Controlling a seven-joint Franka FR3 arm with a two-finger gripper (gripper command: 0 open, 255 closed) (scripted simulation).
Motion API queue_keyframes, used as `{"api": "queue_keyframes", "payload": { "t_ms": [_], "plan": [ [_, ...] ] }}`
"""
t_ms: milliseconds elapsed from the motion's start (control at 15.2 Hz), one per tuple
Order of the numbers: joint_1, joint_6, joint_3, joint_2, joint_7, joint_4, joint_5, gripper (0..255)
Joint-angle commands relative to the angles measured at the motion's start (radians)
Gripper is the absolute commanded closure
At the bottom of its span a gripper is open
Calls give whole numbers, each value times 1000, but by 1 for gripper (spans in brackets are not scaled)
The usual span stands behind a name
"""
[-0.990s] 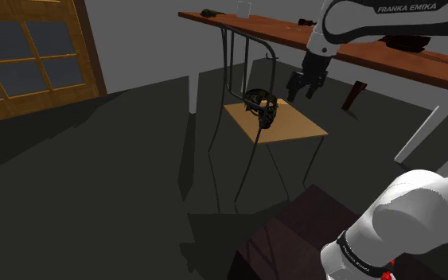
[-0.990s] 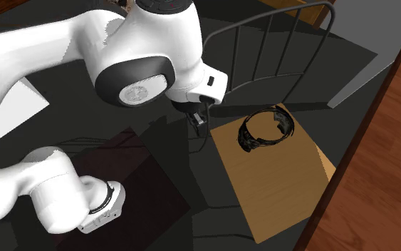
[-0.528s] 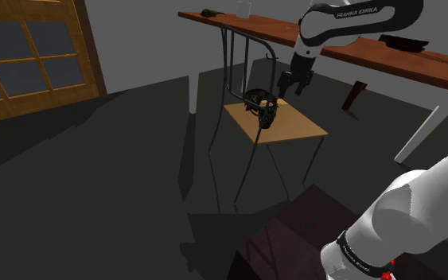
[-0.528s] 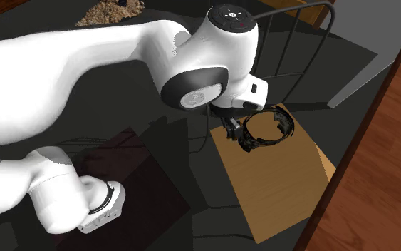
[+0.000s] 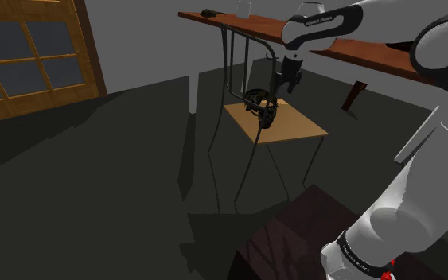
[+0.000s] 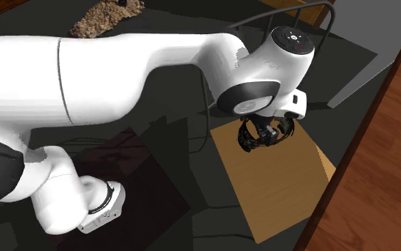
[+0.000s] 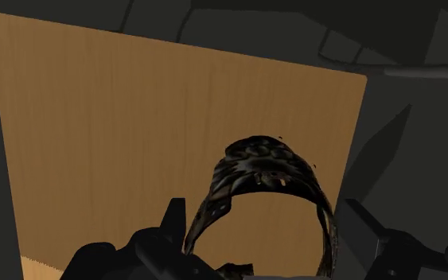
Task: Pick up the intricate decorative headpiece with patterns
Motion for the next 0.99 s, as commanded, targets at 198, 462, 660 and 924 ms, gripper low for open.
{"api": "queue_keyframes", "payload": {
  "t_ms": [198, 462, 660, 924],
  "plan": [
    [-46, -22, -14, 216, -67, 221, 72, 0],
    [-103, -71, -9, 399, -106, 441, 125, 0],
    [-111, -55, -5, 427, -111, 451, 132, 0],
    [-109, -6, -3, 436, -113, 411, 136, 0]
  ]
}}
